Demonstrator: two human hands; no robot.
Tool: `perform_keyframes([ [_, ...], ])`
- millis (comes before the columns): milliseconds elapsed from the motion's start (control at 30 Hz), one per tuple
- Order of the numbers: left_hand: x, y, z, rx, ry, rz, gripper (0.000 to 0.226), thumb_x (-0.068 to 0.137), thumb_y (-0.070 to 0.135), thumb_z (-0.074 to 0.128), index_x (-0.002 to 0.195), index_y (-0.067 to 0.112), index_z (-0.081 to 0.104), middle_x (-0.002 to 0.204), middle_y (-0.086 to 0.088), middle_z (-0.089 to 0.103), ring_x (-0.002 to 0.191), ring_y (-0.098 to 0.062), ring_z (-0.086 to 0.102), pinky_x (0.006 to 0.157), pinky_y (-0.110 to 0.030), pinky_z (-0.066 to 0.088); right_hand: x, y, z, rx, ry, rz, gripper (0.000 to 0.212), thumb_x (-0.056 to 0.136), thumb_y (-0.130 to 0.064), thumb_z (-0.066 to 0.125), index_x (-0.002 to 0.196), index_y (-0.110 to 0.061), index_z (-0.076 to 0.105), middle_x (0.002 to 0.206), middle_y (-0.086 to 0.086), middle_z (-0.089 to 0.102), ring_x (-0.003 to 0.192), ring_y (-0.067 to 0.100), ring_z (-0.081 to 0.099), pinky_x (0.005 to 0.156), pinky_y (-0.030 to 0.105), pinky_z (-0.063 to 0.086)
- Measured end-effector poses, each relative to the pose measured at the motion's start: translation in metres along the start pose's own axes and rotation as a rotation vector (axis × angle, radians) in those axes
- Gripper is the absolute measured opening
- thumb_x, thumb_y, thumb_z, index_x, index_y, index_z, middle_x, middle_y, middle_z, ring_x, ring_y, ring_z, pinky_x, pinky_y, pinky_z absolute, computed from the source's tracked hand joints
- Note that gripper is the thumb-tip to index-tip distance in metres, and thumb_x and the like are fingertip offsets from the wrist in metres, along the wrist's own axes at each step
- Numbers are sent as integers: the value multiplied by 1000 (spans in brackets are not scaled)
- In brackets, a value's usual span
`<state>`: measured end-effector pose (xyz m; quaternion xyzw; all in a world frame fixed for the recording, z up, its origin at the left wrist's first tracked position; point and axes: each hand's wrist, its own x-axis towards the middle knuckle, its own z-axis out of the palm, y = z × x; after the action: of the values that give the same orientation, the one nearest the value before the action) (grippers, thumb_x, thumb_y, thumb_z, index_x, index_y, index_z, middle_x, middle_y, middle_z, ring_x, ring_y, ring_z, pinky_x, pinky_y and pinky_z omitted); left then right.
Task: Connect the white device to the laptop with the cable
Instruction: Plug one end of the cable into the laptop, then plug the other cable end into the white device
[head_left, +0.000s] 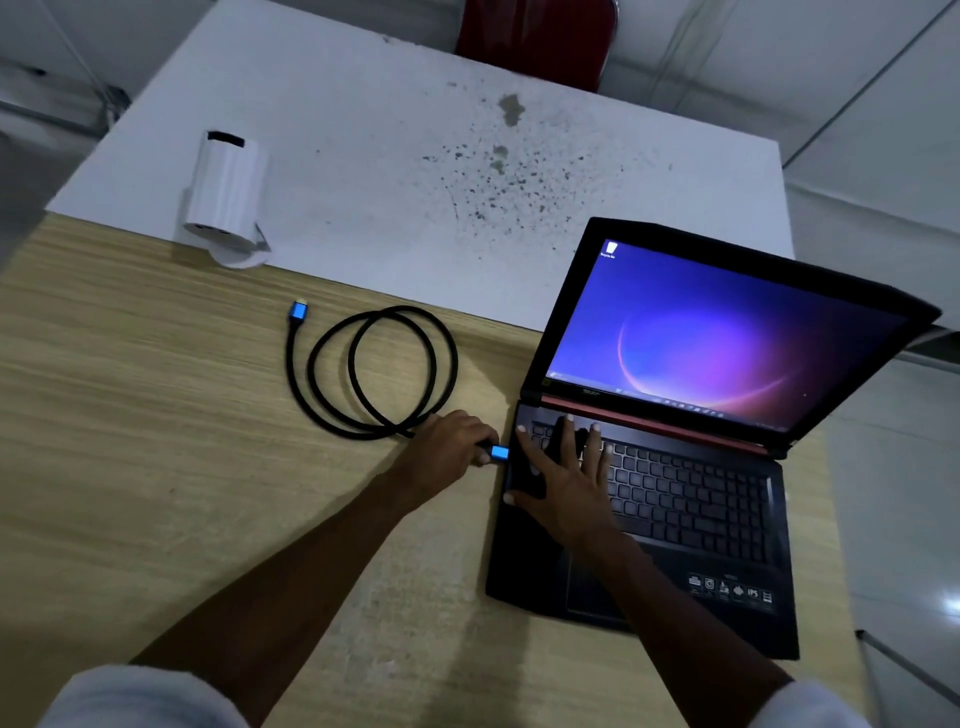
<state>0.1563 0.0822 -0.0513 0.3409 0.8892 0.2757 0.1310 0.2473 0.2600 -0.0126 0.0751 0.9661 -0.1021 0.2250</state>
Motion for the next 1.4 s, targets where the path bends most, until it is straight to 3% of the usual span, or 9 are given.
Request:
perform_keyframes([
  [300, -3, -1, 1, 67, 44, 79, 20, 79, 15, 72, 99, 17, 68, 93, -1, 70, 92, -22, 62, 74, -42, 49, 0, 1, -1, -41, -4, -7, 88, 82, -66, 52, 146, -48, -6, 157, 17, -27, 137, 48, -32, 110, 59, -17],
  [633, -3, 11, 1, 157, -58, -55, 23, 89, 25, 61, 112, 23, 58, 110, 2, 63, 108, -21, 55, 87, -39, 36, 0, 1, 1, -29, 3, -13, 89, 83, -66, 52, 147, -46, -6, 157, 19, -26, 137, 48, -32, 107, 56, -20],
  [800, -24, 7, -13, 187, 91, -13, 35, 90, 24, 57, 124, 21, 56, 117, 0, 63, 111, -22, 55, 91, -39, 44, -3, -5, -1, -51, 47, -31, 88, 84, -61, 53, 150, -38, 1, 157, 22, -22, 139, 47, -29, 111, 56, -15],
  [933, -45, -9, -39, 207, 201, 4, 31, 88, 21, 54, 118, 23, 59, 114, 1, 63, 109, -20, 58, 85, -37, 49, -6, -23, 2, -10, 148, -89, 74, 89, -49, 53, 150, -20, 23, 159, 25, -6, 143, 43, -19, 115, 55, -5],
  [1100, -62, -42, -66, 80, 346, -252, 25, 89, 18, 56, 112, 20, 63, 106, -2, 65, 99, -22, 61, 80, -40, 52, 2, -73, -4, 64, 140, -176, 62, 95, -32, 48, 149, -14, 22, 160, 21, 6, 147, 38, -11, 118, 52, 0],
  [1233, -71, -73, -86, -189, 559, -714, 21, 86, 13, 62, 106, 16, 65, 105, -13, 62, 95, -32, 61, 80, -46, 53, 18, -114, -8, 196, 92, -195, 59, 94, -23, 49, 148, -15, 26, 157, 15, 27, 148, 33, 12, 119, 45, 18],
  [1300, -72, -90, -96, -255, 581, -860, 20, 87, 13, 63, 107, 11, 63, 107, -17, 59, 97, -35, 59, 81, -45, 51, 27, -131, -10, 244, 67, -205, 58, 94, -22, 49, 148, -14, 29, 154, 14, 35, 144, 30, 25, 115, 42, 31],
  [1400, -71, -111, -107, -329, 525, -927, 25, 87, 17, 67, 109, 7, 59, 111, -19, 57, 100, -36, 58, 82, -43, 48, 40, -150, -12, 226, 44, -221, 57, 94, -25, 50, 147, -14, 31, 148, 12, 41, 137, 29, 34, 107, 40, 41],
])
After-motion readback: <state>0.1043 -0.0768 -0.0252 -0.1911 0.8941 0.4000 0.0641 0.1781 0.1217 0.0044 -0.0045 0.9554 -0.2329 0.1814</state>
